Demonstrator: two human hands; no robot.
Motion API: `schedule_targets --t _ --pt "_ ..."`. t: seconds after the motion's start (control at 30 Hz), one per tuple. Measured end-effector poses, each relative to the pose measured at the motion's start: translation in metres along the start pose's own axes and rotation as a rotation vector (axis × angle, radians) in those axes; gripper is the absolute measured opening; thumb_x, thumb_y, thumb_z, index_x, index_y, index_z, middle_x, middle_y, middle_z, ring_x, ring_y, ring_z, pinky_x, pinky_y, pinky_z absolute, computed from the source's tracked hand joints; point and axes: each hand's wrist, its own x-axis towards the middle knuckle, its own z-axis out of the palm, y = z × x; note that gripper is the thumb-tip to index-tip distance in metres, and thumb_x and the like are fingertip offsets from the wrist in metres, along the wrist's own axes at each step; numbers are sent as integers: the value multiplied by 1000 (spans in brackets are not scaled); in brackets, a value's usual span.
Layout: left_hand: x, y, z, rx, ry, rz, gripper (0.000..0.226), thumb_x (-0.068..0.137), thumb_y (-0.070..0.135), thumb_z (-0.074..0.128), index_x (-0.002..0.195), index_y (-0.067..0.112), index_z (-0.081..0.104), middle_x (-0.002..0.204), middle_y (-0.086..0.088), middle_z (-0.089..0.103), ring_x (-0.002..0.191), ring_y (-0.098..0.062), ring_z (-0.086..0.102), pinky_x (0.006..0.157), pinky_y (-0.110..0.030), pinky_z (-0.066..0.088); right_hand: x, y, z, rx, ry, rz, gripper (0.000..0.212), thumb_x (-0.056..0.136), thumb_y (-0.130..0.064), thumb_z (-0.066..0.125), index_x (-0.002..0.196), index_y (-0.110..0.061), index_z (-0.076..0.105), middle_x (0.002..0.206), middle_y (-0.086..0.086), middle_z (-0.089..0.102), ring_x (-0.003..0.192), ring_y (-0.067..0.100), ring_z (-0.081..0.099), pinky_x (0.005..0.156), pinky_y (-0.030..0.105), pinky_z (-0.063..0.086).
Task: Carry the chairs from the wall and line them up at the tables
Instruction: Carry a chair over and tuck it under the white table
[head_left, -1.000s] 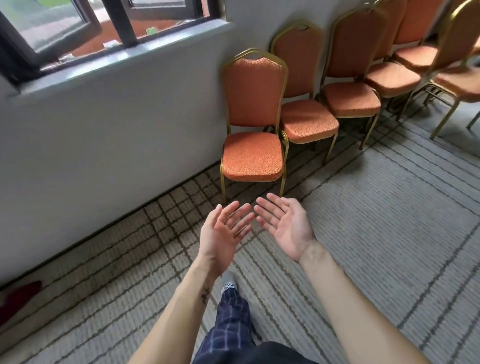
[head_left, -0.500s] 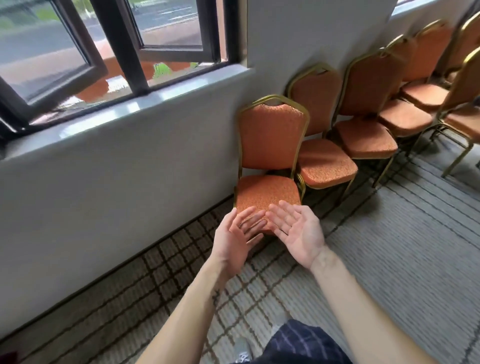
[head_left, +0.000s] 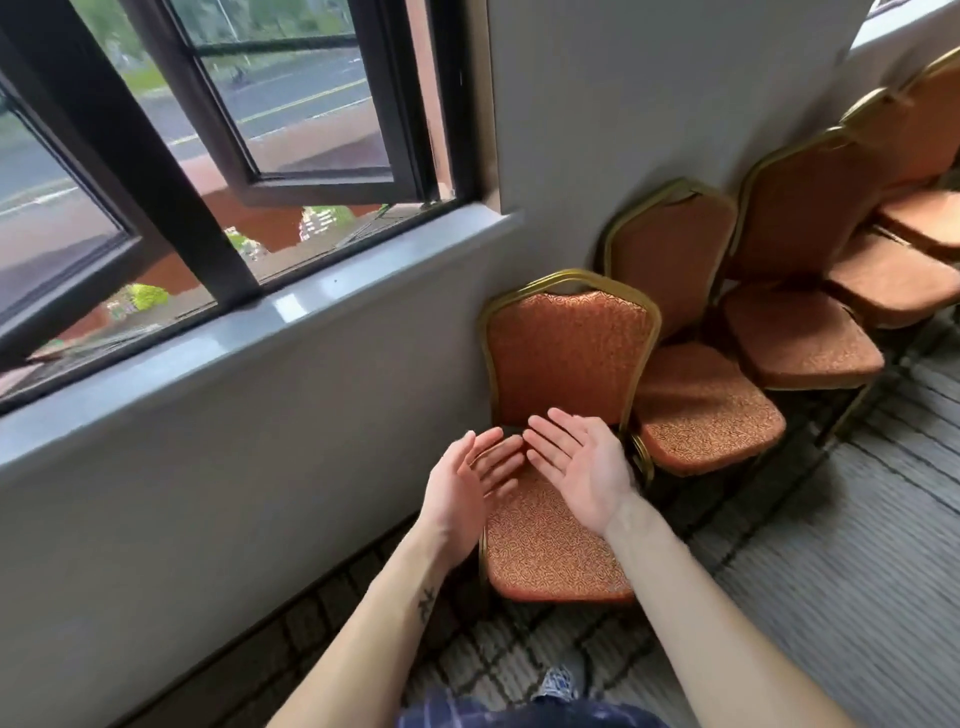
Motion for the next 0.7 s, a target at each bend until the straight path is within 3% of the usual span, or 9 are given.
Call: schedule_targets --t 0.27,0.43,0.63,0.7 --pt "128 65 20 44 -9 1 47 106 37 37 143 12 53 133 -7 69 126 -23 63 114 -44 41 106 -49 23 -31 56 -8 46 105 -30 39 143 -8 53 127 11 71 118 25 67 107 44 50" --pt "234 106 27 217 -14 20 39 102 31 47 133 15 64 129 -3 71 130 -19 58 115 -43 40 191 -74 35 -46 149 -33 45 107 -33 37 145 -13 53 130 6 69 118 22 67 107 45 50" --pt "359 154 37 467 -83 -13 31 105 22 48 125 15 70 124 2 73 124 -12 62 108 -31 44 302 -106 67 58 340 -96 40 106 -31 42 141 -16 55 134 5 65 118 22 66 103 43 53" --pt "392 173 42 613 -133 12 28 106 20 48 124 16 69 117 2 74 116 -9 65 96 -18 48 331 -113 76 107 396 -104 36 104 -27 47 135 -14 61 129 4 68 117 22 66 94 38 56"
